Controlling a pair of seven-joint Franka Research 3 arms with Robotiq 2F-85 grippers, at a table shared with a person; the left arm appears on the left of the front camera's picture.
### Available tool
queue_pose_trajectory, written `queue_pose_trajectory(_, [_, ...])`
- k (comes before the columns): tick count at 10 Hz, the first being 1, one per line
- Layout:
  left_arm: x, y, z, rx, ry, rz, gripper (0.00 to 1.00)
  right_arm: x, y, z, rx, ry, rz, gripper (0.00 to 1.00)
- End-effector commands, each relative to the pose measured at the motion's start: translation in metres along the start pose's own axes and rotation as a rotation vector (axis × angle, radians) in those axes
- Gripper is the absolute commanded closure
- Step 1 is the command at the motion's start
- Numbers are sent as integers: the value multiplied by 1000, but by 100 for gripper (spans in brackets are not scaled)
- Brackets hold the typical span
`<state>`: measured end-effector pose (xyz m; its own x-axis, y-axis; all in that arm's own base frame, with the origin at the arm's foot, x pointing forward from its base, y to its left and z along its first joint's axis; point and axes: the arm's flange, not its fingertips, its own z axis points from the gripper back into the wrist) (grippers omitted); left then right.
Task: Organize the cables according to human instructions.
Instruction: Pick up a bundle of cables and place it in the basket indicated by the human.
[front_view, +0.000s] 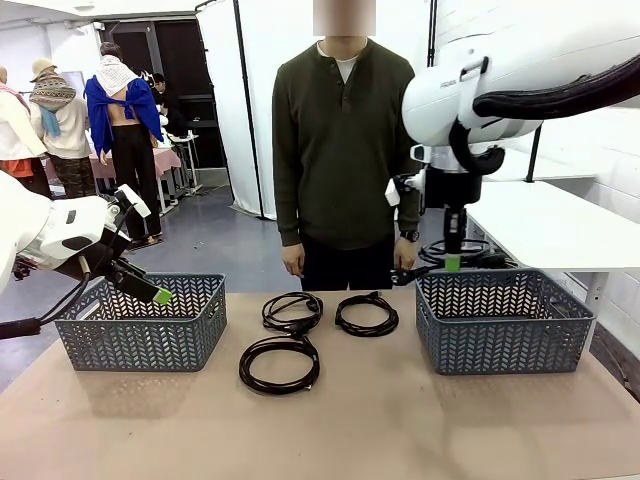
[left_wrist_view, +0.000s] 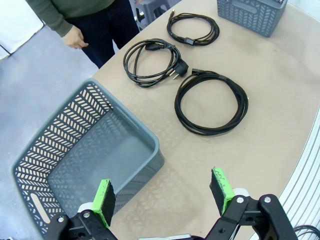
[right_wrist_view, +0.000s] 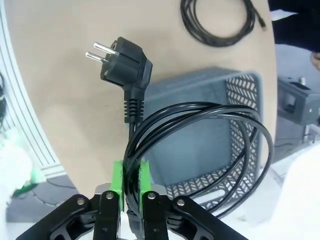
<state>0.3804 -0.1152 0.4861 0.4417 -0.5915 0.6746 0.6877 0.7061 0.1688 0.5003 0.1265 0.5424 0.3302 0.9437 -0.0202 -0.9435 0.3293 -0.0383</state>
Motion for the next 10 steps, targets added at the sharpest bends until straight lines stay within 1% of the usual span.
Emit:
queue_pose_trajectory(1, [0,1,-1,1,-2,16,0,-28,-6,-13,-41,13,68,100])
queue_pose_trajectory(2, [0,1,-1,1,-2,16,0,-42,-16,-20,-49,15,81,100])
queue_pose_trajectory(4, [0,1,-1,1,-2,16,0,-59,-34,-29,-47,3,80,100])
queue_pose_trajectory(5, [0,1,-1,1,-2,16,0,-64,-42,-34,-48,-8,71,100])
queue_pose_trajectory(7, [0,1,-1,1,-2,16,0,-74,-55,-47,-58,-14,97,100])
queue_pose_trajectory(10, [0,1,-1,1,-2,16,0,-76,-68,-61,-61,-24,139,100])
